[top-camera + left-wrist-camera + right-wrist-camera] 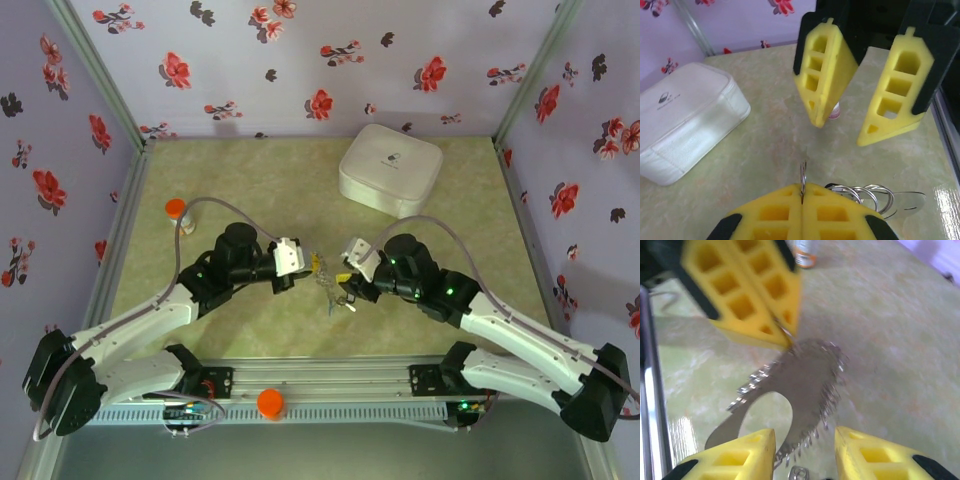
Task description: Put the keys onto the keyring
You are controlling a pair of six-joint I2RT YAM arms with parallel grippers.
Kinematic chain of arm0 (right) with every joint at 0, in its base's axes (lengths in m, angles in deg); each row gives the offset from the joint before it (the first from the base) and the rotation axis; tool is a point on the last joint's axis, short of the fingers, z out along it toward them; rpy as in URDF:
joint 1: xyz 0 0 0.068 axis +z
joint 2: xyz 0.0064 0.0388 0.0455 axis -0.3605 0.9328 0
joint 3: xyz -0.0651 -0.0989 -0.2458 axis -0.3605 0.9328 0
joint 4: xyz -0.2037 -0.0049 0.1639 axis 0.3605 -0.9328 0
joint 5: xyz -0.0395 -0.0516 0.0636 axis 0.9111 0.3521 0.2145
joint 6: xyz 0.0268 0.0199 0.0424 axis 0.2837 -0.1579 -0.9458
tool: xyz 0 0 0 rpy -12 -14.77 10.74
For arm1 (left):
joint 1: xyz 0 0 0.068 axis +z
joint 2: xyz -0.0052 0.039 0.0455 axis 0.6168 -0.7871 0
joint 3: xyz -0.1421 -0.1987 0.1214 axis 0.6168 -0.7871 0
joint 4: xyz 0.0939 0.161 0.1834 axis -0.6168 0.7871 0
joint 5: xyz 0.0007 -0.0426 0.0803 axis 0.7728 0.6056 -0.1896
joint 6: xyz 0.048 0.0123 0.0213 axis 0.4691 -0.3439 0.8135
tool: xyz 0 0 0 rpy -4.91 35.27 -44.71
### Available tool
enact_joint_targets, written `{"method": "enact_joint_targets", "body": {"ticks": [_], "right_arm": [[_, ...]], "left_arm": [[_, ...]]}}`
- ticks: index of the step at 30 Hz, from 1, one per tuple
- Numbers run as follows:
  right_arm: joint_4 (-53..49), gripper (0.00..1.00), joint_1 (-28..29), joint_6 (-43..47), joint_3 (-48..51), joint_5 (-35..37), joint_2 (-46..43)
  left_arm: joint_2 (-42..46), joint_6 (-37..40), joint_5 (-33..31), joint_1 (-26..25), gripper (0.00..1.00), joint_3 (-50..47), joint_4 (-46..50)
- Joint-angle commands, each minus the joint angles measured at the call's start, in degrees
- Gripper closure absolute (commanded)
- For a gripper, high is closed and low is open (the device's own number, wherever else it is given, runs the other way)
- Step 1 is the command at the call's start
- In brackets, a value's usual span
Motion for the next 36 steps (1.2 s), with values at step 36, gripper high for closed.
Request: {"method": "enact_joint_targets", "body": {"ticks": [36], "right_arm": [[-17.3,0.61,0.0,-42.5,-6.6,3.4,29.1]], "left_arm": [[10.1,-22.1,-31.1,0.6,1.00,0.1,9.4]]}}
